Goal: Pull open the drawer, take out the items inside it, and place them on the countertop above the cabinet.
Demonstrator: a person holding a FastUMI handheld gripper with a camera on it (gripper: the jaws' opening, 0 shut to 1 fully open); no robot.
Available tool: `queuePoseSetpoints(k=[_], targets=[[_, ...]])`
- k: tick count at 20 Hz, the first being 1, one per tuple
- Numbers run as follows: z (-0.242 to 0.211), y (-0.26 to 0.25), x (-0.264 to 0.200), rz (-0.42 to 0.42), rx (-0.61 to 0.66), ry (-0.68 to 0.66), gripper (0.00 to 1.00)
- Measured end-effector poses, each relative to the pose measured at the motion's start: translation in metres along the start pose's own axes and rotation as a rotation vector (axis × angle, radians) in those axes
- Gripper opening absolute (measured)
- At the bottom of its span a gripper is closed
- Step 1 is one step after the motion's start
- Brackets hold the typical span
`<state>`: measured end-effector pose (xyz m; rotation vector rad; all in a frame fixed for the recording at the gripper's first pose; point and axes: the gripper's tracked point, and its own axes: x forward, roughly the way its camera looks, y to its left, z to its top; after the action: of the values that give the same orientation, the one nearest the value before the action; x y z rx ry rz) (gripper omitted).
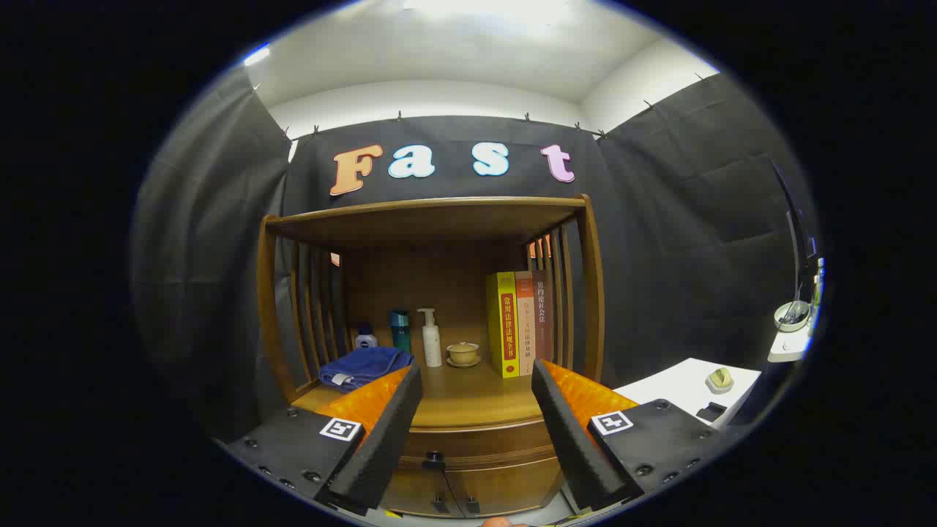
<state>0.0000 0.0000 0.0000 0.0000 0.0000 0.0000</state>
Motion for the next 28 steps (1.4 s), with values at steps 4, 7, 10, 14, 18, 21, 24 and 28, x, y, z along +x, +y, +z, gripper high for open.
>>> queuePoseSetpoints(k=[4,7,10,14,18,21,24,28], targets=[[0.0,-0.001,0.001,-0.005,-0.006,-0.003,0.98],[-0.001,0.002,-0.002,0.001,-0.01,-0.004,0.98],[0.0,0.006,-0.001,0.011,-0.01,-0.009,0.98],[-0.007,0.012,0.002,0.018,-0.023,-0.003,0.98],[-0.016,0.024,0.004,0.039,-0.044,-0.013,0.98],[-0.038,0.04,0.01,0.068,-0.056,-0.007,0.98],[-0.071,0.053,0.023,0.085,-0.059,0.01,0.99],[-0.113,0.065,0.043,0.093,-0.09,0.035,0.99]])
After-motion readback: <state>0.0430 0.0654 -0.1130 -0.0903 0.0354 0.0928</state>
